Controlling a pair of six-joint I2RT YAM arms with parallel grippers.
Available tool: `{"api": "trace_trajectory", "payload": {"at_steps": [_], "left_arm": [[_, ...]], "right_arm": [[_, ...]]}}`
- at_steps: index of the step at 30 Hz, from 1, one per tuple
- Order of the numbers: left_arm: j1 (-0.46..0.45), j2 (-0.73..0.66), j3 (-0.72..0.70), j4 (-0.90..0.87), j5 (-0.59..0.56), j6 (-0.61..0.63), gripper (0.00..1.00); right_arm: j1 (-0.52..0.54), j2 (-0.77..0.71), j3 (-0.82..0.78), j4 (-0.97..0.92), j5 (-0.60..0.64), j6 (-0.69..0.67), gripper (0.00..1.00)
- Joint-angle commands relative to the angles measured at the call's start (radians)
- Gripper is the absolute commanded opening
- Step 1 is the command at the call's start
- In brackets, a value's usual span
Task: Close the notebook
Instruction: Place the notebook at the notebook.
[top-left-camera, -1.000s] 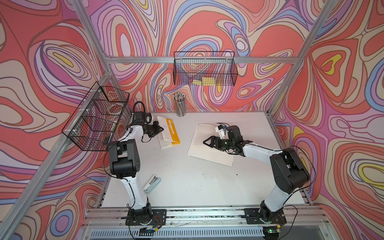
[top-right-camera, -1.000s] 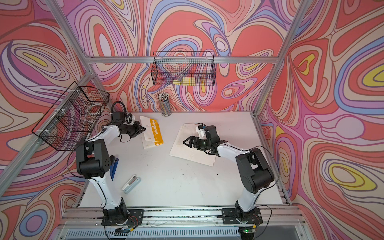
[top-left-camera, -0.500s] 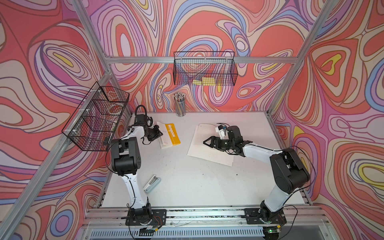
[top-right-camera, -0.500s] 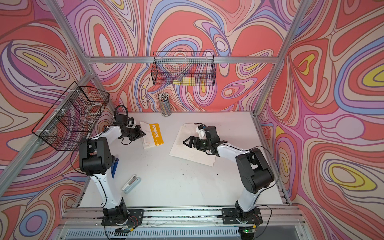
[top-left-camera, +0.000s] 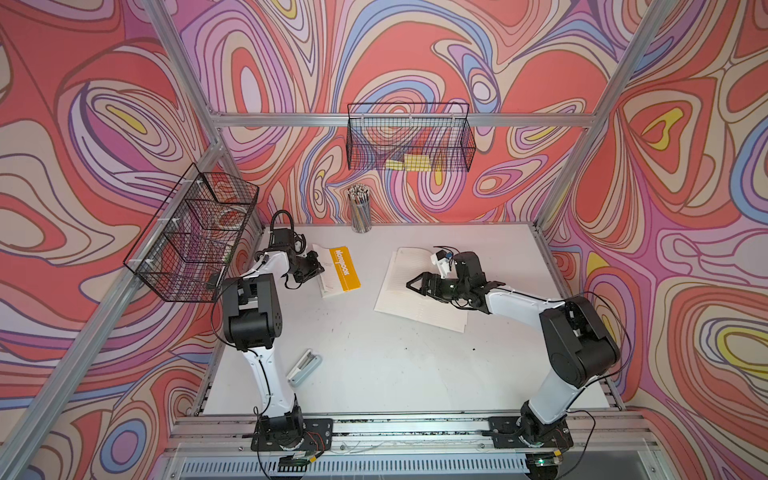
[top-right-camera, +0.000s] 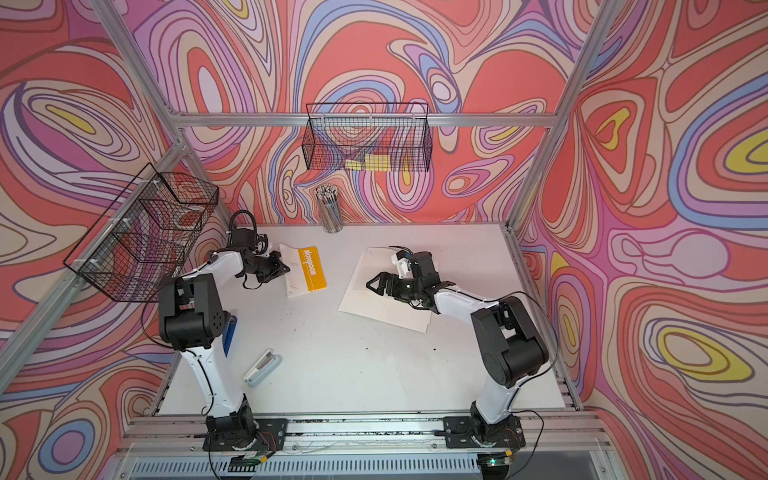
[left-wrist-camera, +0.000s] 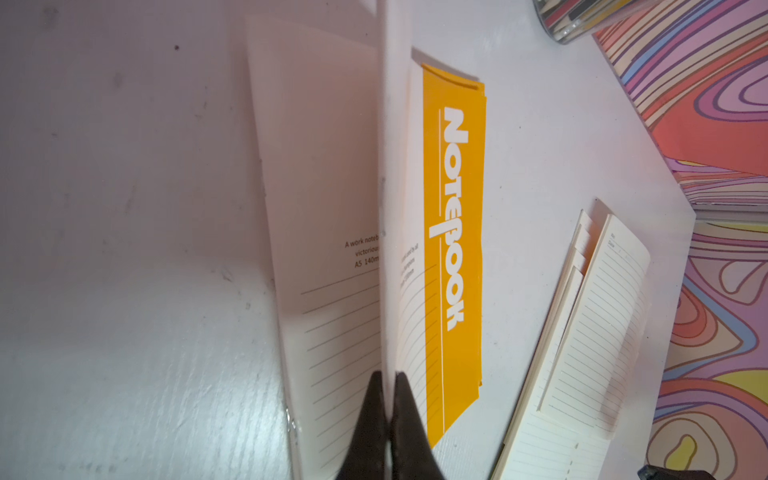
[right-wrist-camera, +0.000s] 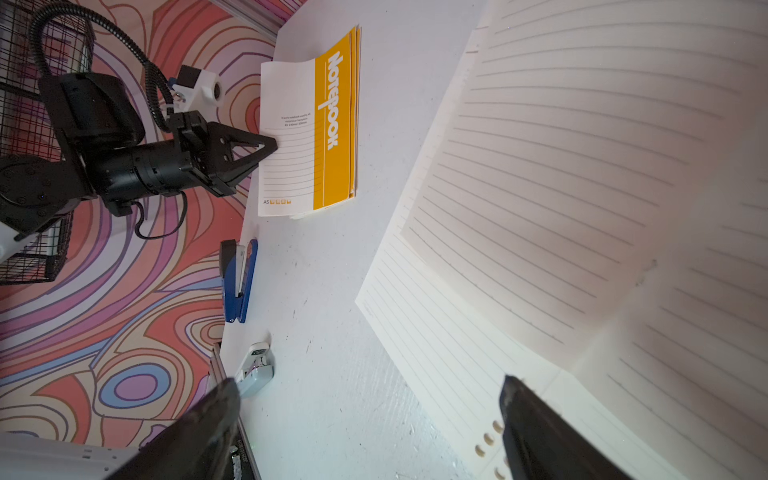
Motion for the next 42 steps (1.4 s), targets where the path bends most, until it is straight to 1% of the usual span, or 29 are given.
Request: {"api": "trace_trajectory", "payload": {"at_steps": [1,20,26,29,33,36,37,39,41,42], "left_arm": [[-0.001,0.028,0.019,-0.033,-0.017,0.018,0.00],[-0.011,0.057,0.029,-0.015,-0.039,0.005,0.00],[-0.013,0.061,0.039,-0.030,-0.061,0.013,0.00],[-0.015,0.063,0.039,-0.033,-0.067,0.012,0.02],[-0.021,0.062,0.042,-0.036,-0.084,0.015,0.07],[-0.021,0.060,0.043,-0.039,-0.099,0.019,0.07],[-0.021,0.061,0.046,-0.041,-0.100,0.020,0.08],[-0.023,0.060,0.049,-0.049,-0.109,0.024,0.16],[-0.024,0.059,0.052,-0.055,-0.121,0.027,0.20],[-0.024,0.058,0.051,-0.055,-0.124,0.029,0.24]], "right_arm": [[-0.002,-0.027,-0.017,0.020,-0.006,0.005,0.98],[-0.002,-0.036,-0.034,0.022,-0.002,0.006,0.98],[-0.002,-0.035,-0.035,0.027,-0.001,0.010,0.98],[-0.003,-0.032,-0.035,0.032,-0.005,0.014,0.98],[-0.003,-0.032,-0.038,0.036,-0.007,0.016,0.98],[-0.003,-0.032,-0.041,0.037,-0.008,0.018,0.98],[-0.003,-0.032,-0.041,0.037,-0.008,0.018,0.99],[-0.002,-0.031,-0.043,0.040,-0.008,0.019,0.98],[-0.003,-0.030,-0.041,0.043,-0.010,0.021,0.98],[-0.002,-0.030,-0.041,0.044,-0.010,0.022,0.98]]}}
